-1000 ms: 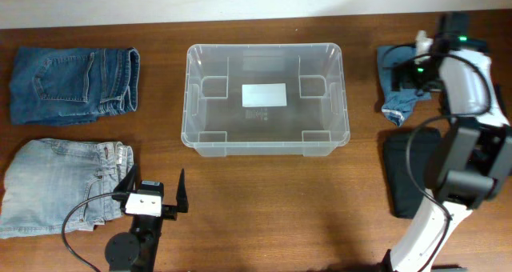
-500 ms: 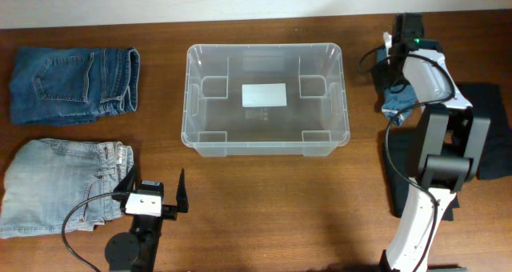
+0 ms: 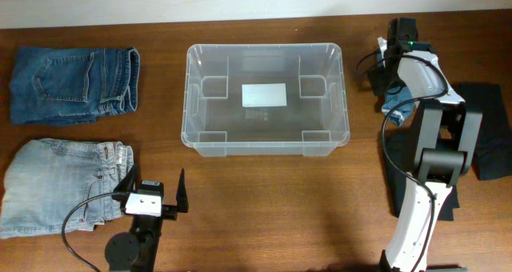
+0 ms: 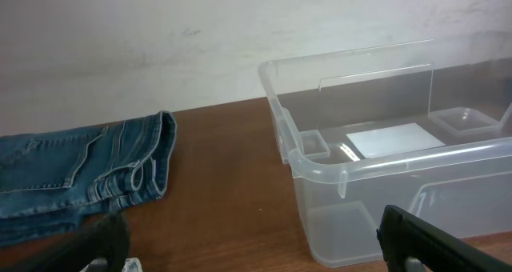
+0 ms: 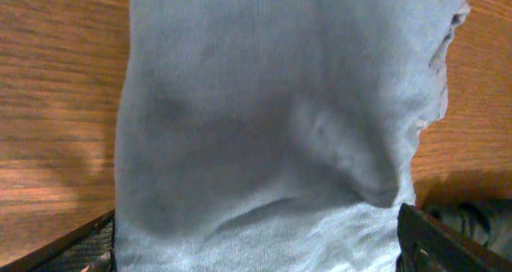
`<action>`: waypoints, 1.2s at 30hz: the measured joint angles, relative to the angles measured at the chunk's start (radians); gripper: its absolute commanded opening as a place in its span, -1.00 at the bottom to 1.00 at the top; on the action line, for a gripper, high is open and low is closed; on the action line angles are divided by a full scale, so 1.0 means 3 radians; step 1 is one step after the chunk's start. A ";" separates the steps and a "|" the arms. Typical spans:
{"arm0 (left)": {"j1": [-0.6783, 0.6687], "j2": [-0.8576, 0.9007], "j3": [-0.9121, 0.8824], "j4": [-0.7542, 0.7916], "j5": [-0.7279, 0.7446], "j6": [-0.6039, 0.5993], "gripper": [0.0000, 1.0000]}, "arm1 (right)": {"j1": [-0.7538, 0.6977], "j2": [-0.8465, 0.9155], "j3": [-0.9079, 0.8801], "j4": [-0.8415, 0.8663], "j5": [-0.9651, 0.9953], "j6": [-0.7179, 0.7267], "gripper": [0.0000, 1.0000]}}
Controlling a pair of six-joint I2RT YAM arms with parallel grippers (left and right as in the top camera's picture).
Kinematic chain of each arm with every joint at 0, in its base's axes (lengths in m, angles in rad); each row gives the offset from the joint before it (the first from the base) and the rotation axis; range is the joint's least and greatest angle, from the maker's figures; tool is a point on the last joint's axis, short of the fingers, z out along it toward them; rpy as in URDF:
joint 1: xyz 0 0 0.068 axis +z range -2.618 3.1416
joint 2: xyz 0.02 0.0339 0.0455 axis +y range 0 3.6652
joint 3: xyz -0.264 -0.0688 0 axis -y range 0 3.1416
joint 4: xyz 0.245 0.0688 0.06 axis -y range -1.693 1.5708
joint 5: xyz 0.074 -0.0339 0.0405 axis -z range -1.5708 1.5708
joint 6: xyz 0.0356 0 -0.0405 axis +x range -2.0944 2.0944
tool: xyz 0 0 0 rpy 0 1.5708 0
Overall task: Pack container
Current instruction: 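Lift the light-blue shirt and carry it left into the container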
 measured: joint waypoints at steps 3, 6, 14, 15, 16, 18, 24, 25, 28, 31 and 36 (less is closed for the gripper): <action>0.0000 0.0000 0.0000 0.0000 0.0000 0.0000 0.99 | -0.0001 0.0034 0.0015 0.0079 0.0056 -0.0003 0.37; 0.0000 0.0000 0.0000 0.0000 0.0000 0.0000 0.99 | 0.0015 0.0079 0.0017 0.0113 0.0167 -0.0019 -0.01; 0.0000 0.0000 0.0000 0.0000 -0.0001 0.0000 0.99 | 0.0020 0.0160 0.0014 0.0098 0.0348 0.0053 -0.89; 0.0000 0.0000 0.0000 0.0000 -0.0001 0.0000 0.99 | 0.0020 0.0163 0.0015 0.0083 0.0354 0.0090 -0.92; 0.0000 0.0000 0.0000 0.0000 -0.0001 0.0000 0.99 | 0.0022 0.0169 0.0020 0.0047 0.0356 0.0148 -0.92; 0.0000 0.0000 0.0000 0.0000 -0.0001 0.0000 0.99 | 0.0020 0.0186 0.0086 -0.0070 0.0365 0.0228 -0.93; 0.0000 0.0000 0.0000 0.0000 -0.0001 0.0000 0.98 | 0.0018 0.0268 0.0676 -0.0693 0.0314 0.0572 -0.92; 0.0000 0.0000 0.0000 0.0000 0.0000 0.0000 0.99 | 0.0017 0.0277 0.0834 -0.0811 0.0262 0.0614 -0.92; 0.0000 0.0000 0.0000 0.0000 0.0000 0.0000 0.99 | 0.0011 0.0287 0.1383 -0.1197 0.0024 0.0762 -0.92; 0.0000 0.0000 0.0000 0.0000 0.0000 0.0000 0.99 | 0.0011 0.0285 0.1888 -0.1534 -0.0174 0.0919 -0.93; 0.0000 0.0000 0.0000 0.0000 0.0000 0.0001 0.99 | 0.0032 0.0247 0.2944 -0.2333 -0.0542 0.1133 -0.92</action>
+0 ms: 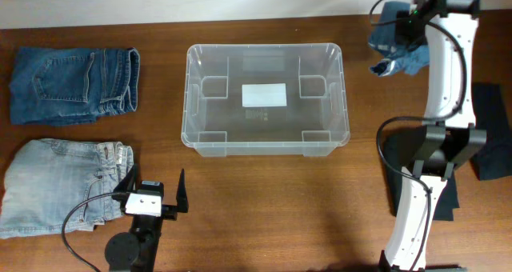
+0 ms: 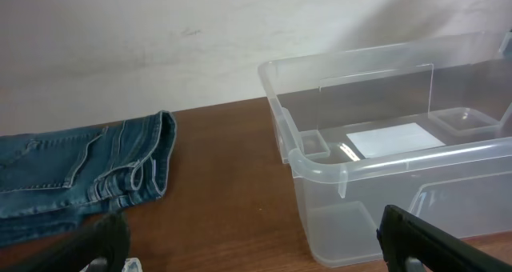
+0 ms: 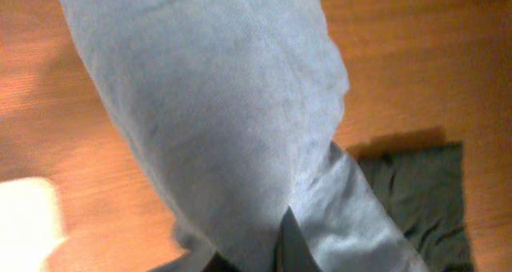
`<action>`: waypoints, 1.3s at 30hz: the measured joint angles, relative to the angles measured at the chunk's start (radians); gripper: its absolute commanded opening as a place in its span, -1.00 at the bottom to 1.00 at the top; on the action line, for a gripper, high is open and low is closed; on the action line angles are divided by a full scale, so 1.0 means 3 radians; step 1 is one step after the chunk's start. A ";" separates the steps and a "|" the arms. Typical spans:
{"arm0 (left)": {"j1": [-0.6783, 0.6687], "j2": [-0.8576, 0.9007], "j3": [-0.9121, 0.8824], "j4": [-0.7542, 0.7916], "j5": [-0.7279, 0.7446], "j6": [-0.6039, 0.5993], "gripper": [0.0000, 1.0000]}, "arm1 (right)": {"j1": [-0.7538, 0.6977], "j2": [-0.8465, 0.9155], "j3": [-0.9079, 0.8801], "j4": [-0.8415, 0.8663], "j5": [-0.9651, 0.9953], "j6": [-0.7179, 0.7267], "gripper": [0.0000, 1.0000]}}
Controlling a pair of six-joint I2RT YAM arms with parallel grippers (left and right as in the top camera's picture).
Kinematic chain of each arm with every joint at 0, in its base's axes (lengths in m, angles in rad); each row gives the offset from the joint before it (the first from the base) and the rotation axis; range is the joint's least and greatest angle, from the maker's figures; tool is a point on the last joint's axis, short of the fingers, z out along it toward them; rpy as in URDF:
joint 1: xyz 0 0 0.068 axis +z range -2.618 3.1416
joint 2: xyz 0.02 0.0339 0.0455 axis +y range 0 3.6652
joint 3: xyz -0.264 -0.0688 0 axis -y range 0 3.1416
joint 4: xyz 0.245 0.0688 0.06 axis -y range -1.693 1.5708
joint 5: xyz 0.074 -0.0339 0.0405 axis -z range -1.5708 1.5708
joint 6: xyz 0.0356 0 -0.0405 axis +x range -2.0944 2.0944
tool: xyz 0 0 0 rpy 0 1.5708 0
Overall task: Pack container
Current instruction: 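Lift the light-blue shirt and carry it left into the container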
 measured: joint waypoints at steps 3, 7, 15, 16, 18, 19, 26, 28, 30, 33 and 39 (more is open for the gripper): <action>0.0000 -0.0001 0.0000 0.0000 -0.0001 -0.0001 0.99 | 0.0083 -0.0036 0.0507 -0.0366 -0.0271 0.0140 -0.92; 0.0000 0.0000 0.0000 0.0000 0.0000 -0.0001 0.99 | 0.0416 -0.0122 0.0921 -0.0774 -0.0458 0.0360 -0.92; 0.0000 0.0000 0.0000 0.0000 0.0000 -0.0001 0.99 | 0.1312 -0.0145 0.0950 -0.0828 -0.0177 0.1091 -0.92; 0.0000 0.0000 0.0000 0.0000 0.0000 -0.0001 0.99 | 0.1389 -0.0142 0.0950 -0.0825 -0.0123 0.1152 -0.92; 0.0000 0.0000 0.0000 0.0000 0.0000 -0.0001 0.99 | 0.1680 -0.0130 0.0950 -0.0825 0.0122 0.1387 -0.92; 0.0000 0.0000 0.0000 0.0000 0.0000 -0.0001 0.98 | 0.1760 -0.0122 0.0950 -0.0825 0.0183 0.1453 -0.92; 0.0000 0.0000 0.0000 0.0000 0.0000 -0.0001 0.99 | 0.2227 0.0161 0.0950 -0.0814 0.0472 0.1901 -0.92; 0.0000 0.0000 0.0000 0.0000 0.0000 -0.0001 0.99 | 0.2286 0.0276 0.0947 -0.0801 0.0534 0.1984 -0.92; 0.0000 0.0000 0.0000 0.0000 0.0000 -0.0001 0.99 | 0.2331 0.0411 0.0947 -0.0772 0.0576 0.2040 -0.92; 0.0000 0.0000 0.0000 0.0000 0.0000 -0.0001 0.99 | 0.2369 0.0614 0.0947 -0.0764 0.0614 0.2084 -0.92; 0.0000 0.0000 0.0000 0.0000 0.0000 -0.0001 0.99 | 0.2399 0.0923 0.0944 -0.0762 0.0640 0.2108 -0.92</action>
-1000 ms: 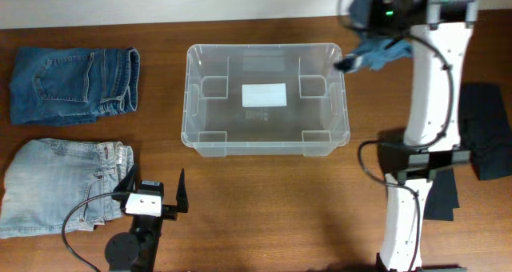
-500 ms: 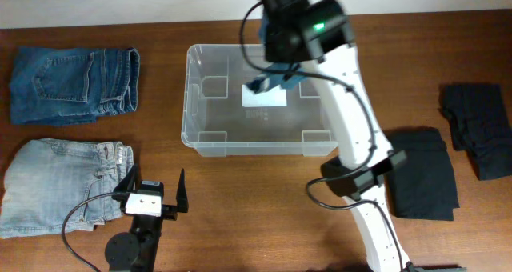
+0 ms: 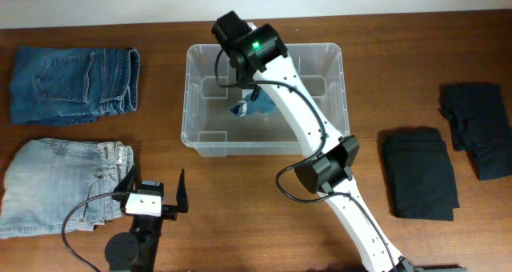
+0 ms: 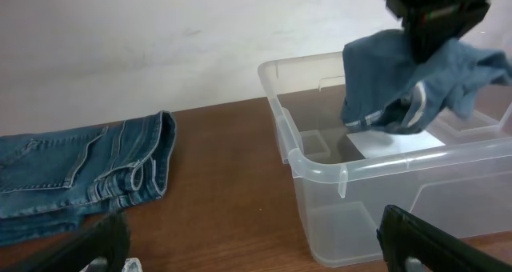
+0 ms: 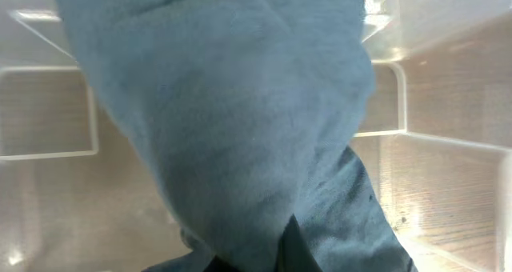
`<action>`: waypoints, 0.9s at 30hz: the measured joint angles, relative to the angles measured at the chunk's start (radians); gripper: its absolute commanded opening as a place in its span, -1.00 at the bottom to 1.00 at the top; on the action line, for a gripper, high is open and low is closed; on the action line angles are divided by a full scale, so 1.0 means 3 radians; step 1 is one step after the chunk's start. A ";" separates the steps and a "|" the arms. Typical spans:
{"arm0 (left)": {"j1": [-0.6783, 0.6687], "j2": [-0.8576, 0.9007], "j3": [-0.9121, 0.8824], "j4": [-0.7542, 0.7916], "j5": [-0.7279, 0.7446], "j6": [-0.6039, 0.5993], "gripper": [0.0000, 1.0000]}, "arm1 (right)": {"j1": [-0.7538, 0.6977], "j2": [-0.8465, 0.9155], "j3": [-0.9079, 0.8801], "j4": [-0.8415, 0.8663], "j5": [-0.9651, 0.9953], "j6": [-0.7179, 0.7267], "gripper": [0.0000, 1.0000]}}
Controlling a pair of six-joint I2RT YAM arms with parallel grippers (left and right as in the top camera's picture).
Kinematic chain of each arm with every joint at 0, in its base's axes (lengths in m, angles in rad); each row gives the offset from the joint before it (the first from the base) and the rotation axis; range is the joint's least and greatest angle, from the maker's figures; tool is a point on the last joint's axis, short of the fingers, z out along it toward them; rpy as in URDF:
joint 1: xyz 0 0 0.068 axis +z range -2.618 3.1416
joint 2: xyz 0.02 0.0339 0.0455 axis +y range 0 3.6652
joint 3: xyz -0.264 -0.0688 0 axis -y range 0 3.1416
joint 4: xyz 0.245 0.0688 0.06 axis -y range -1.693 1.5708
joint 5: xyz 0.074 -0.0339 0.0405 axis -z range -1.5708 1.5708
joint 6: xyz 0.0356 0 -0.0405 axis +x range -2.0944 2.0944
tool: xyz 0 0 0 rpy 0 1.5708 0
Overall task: Pack container
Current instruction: 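Lift the light-blue shirt and carry it left into the container, then lower the shirt into the container's left side and release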
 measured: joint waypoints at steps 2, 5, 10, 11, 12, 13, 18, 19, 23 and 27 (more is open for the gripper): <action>0.0000 0.0000 0.0000 0.0000 0.0000 0.0000 0.99 | 0.0000 0.0074 0.0000 0.0000 -0.0001 0.0009 -0.92; 0.0000 0.0000 0.0000 0.0000 -0.0001 0.0000 0.99 | 0.0006 0.0131 0.0000 0.0005 0.0000 0.0037 -0.92; 0.0000 0.0000 0.0000 0.0000 -0.0001 0.0000 0.99 | 0.0074 0.0202 -0.0003 0.0125 -0.0092 0.0064 -0.92; 0.0000 0.0000 0.0000 0.0000 -0.0001 0.0000 0.99 | 0.0111 0.0207 -0.0003 0.0167 -0.0127 0.0069 -0.92; 0.0000 0.0000 0.0000 0.0000 0.0000 0.0000 0.99 | 0.0135 0.0210 -0.0003 0.0183 -0.0144 0.0074 -0.92; 0.0000 0.0000 0.0000 0.0000 0.0000 0.0000 0.99 | 0.0181 0.0212 -0.0003 0.0200 -0.0161 0.0074 -0.92; 0.0000 0.0000 0.0000 0.0000 0.0000 0.0000 0.99 | 0.0355 0.0216 -0.0003 0.0211 -0.0207 0.0076 -0.91; 0.0000 0.0000 0.0000 0.0000 0.0000 0.0000 0.99 | 0.0379 0.0223 -0.0003 0.0209 -0.0209 0.0076 -0.92; 0.0000 0.0000 0.0000 0.0000 0.0000 0.0000 0.99 | 0.0411 0.0277 -0.0028 0.0179 -0.0234 0.0075 -0.89; 0.0000 0.0000 0.0000 0.0000 0.0000 0.0000 0.99 | 0.0407 0.0284 -0.0123 0.0189 -0.0301 0.0076 -0.56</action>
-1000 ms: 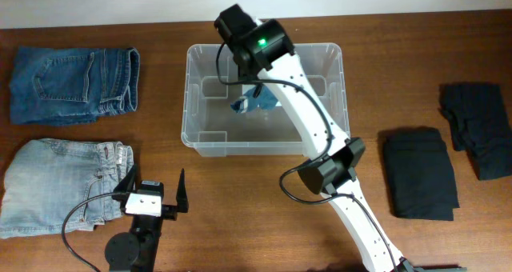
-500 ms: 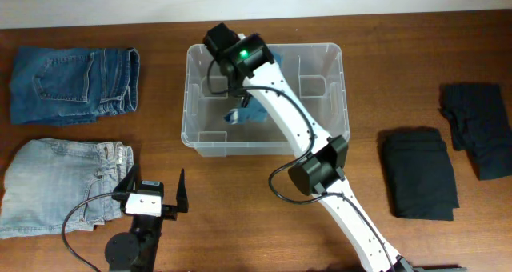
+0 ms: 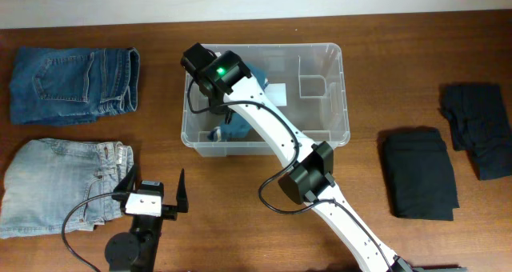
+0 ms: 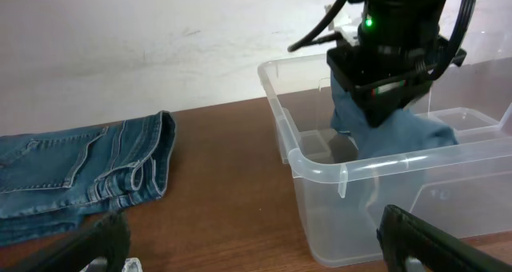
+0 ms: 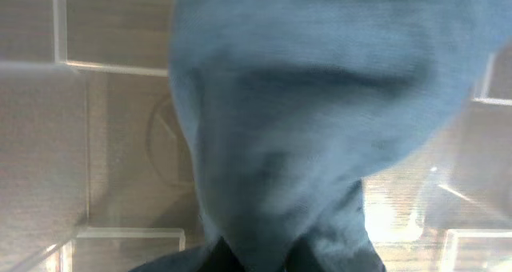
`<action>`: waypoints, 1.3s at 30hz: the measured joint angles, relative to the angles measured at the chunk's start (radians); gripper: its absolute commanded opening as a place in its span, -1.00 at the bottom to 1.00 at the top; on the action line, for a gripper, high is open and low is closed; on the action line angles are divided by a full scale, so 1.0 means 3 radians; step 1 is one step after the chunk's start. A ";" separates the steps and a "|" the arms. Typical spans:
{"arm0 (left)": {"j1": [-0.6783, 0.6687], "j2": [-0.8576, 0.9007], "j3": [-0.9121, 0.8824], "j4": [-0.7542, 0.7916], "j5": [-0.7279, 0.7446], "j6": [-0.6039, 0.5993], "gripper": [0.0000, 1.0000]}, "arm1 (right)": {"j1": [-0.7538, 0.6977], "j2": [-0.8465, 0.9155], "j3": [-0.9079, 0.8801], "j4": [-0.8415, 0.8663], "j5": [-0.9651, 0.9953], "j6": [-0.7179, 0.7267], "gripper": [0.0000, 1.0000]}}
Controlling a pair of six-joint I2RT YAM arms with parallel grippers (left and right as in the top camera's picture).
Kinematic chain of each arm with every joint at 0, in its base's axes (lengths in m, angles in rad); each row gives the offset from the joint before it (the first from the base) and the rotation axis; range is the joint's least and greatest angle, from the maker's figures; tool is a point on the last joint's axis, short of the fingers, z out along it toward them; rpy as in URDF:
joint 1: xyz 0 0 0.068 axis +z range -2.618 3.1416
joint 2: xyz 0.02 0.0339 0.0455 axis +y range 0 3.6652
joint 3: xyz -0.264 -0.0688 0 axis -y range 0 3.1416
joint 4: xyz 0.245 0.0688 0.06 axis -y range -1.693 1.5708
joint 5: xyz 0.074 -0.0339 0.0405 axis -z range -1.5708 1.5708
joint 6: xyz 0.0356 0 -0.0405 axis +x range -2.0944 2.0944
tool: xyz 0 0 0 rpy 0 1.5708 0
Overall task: Pack container
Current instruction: 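Lower the shirt into the container's left side and release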
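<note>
The clear plastic container (image 3: 342,88) stands at the table's middle back. My right gripper (image 3: 210,78) reaches down into its left half, shut on a blue garment (image 3: 237,128) that hangs from it and bunches on the container floor. In the right wrist view the blue garment (image 5: 272,120) fills the frame and hides the fingertips. The left wrist view shows the right gripper (image 4: 384,104) inside the container (image 4: 344,173) with the garment (image 4: 400,132) below it. My left gripper (image 3: 154,195) rests open at the table's front left, holding nothing.
Folded dark blue jeans (image 3: 74,84) lie at the back left and light blue jeans (image 3: 60,180) at the front left, beside the left gripper. Two black folded garments (image 3: 418,172) (image 3: 478,128) lie to the right of the container.
My right gripper has moved left and lower inside the container. The blue garment, which hung above the container's middle, now reaches its floor in the left half. The left arm has not moved.
My right gripper was down on the blue garment on the table right of the container. Then it held the garment lifted at the back right. Then it held it over the container, and now low inside the left half.
</note>
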 measured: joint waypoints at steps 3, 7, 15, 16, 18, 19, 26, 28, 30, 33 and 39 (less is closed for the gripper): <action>0.0000 0.0000 0.0000 0.0000 0.0000 0.0000 0.99 | 0.0001 0.0006 -0.0117 0.0048 -0.0084 0.0006 -0.44; 0.0000 0.0000 0.0000 0.0000 0.0000 0.0000 0.99 | 0.0000 0.0027 -0.0160 0.0117 -0.0196 0.0017 0.05; 0.0000 0.0000 0.0000 0.0000 0.0000 0.0000 0.99 | -0.0003 0.0031 -0.0161 0.0584 -0.0790 -0.0554 0.23; 0.0000 0.0000 0.0000 0.0000 0.0000 0.0000 0.99 | -0.0003 0.0031 -0.0161 0.0587 -0.0834 -0.0617 0.28; 0.0000 0.0000 0.0000 0.0000 -0.0001 0.0000 0.99 | -0.0003 0.0031 -0.0161 0.0587 -0.0918 -0.0774 0.34; 0.0000 0.0000 0.0000 0.0000 0.0000 0.0000 0.99 | -0.0008 0.0029 -0.0161 0.0585 -0.0928 -0.0818 0.36; 0.0000 0.0000 0.0000 0.0000 0.0000 0.0000 0.99 | -0.0080 0.0028 -0.0149 0.0584 -0.0954 -0.0916 0.40; 0.0000 0.0000 0.0000 0.0000 0.0000 0.0000 0.99 | -0.0163 -0.0010 -0.0062 0.0562 -0.0954 -0.0926 0.32; 0.0000 0.0000 0.0000 0.0000 0.0000 0.0000 0.99 | -0.0248 -0.0123 -0.0028 0.0561 -0.0954 -0.0936 0.13; 0.0000 0.0000 0.0000 0.0000 0.0000 0.0000 0.99 | -0.0407 -0.0303 0.0019 0.0562 -0.0946 -0.0949 -0.21; 0.0000 0.0000 0.0000 0.0000 -0.0001 0.0000 0.99 | -0.0589 -0.0403 -0.0224 0.0748 -0.0970 -0.0968 -0.57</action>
